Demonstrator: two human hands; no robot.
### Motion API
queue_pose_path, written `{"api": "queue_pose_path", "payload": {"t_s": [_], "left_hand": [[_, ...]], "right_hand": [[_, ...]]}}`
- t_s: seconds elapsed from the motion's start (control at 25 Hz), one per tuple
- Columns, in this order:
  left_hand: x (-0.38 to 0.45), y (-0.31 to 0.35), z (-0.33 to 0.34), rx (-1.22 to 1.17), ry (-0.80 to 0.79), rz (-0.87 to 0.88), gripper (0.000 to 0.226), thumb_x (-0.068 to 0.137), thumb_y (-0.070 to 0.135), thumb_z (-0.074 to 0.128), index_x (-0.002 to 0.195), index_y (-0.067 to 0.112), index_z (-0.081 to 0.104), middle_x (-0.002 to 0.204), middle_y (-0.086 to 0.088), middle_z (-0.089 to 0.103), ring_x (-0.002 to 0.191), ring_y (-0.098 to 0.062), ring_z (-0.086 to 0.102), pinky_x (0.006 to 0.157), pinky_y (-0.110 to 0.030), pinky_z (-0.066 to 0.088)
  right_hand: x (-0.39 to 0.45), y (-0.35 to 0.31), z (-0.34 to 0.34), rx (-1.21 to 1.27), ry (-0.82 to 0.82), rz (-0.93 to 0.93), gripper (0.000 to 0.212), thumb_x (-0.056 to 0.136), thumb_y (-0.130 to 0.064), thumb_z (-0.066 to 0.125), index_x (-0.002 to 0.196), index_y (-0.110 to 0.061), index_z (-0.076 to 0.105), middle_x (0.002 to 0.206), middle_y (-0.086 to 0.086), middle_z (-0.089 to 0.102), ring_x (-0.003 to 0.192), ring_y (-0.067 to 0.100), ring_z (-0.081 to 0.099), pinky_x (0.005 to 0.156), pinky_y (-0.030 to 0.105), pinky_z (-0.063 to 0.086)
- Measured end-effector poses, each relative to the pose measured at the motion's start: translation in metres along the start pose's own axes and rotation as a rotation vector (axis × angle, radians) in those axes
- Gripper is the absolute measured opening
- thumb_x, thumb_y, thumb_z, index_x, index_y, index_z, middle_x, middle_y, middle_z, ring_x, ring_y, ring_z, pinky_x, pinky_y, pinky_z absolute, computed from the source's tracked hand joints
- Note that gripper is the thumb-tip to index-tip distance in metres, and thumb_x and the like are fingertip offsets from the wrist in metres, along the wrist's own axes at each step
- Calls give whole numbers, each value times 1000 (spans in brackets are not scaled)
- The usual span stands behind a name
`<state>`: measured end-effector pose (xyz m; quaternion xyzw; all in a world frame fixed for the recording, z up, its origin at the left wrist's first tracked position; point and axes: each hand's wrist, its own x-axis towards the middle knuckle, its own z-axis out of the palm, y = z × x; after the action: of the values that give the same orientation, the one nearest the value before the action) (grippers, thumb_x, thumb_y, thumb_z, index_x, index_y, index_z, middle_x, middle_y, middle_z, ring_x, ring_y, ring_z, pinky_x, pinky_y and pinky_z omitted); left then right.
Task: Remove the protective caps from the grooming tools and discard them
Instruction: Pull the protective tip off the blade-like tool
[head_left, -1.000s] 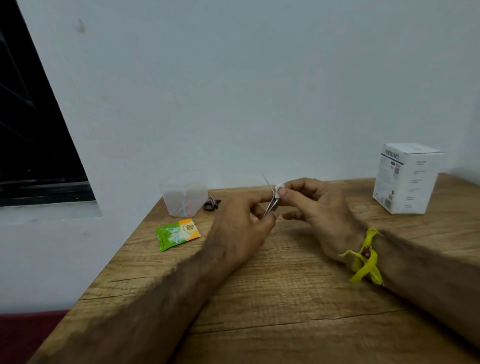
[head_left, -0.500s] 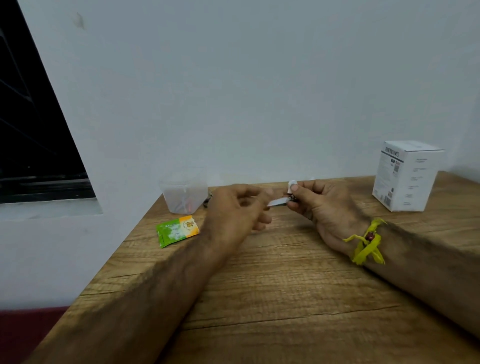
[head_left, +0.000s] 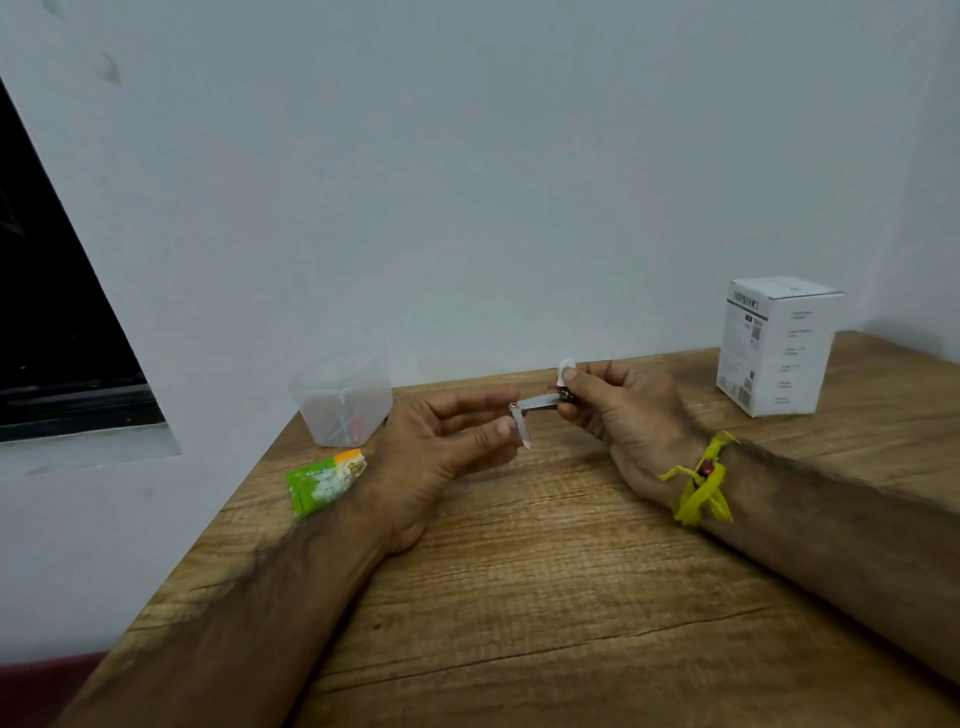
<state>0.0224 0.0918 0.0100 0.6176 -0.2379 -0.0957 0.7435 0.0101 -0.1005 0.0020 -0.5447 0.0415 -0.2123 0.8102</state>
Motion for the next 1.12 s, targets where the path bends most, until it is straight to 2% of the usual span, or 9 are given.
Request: {"api": "queue_pose_path", "payload": {"t_s": [0.16,0.28,0.36,0.56,0.76,0.96,1.12], "left_hand": [[0,-1,4,191,91,153,30,67,7,83,96,5,76,90,-15,77,85,-27,74,77,-34,62],[1,-3,6,412,146,270,26,70,8,86,94,8,78,85,-5,78,81,-21,75,78,-31,62],[2,-3,7,459,208,303,20,73,10,85,92,12,79,82,-3,78,79,-18,75,78,-31,62],[5,-3,3,470,310,302,12,77,16,85,88,16,79,75,-1,77,73,-16,75,77,-36,63],[6,-4,3,383,416,306,15,76,16,86,87,12,78,75,-7,77,72,-24,76,76,-45,63],[9,-7,3,310,518,297,18,73,17,89,86,9,78,73,-9,76,70,-27,75,74,-48,63],[9,-9,6,292,526,243,14,72,11,89,78,8,76,67,-12,74,64,-31,74,69,-49,63]], "right_hand": [[-2,1,2,-26,-3,-17,9,91,-3,68,89,6,70,83,13,70,71,19,68,60,19,57],[-4,0,4,-34,-7,-17,12,91,-3,69,94,9,69,82,13,71,72,19,67,62,20,59],[-5,0,4,-31,-16,-11,11,91,-4,69,93,7,70,81,11,72,74,20,68,64,21,59],[-9,1,7,-56,-55,-13,17,93,-8,68,99,8,70,90,14,74,83,21,73,70,27,62],[-14,3,10,-17,-80,-24,15,92,-9,69,97,5,70,93,14,76,87,20,73,80,33,62],[-17,4,13,-13,-98,-80,16,92,-8,68,100,6,69,104,20,75,98,28,73,84,34,62],[-15,4,13,-27,-120,-79,16,92,-6,68,101,7,69,104,18,75,99,28,73,81,33,62]]}}
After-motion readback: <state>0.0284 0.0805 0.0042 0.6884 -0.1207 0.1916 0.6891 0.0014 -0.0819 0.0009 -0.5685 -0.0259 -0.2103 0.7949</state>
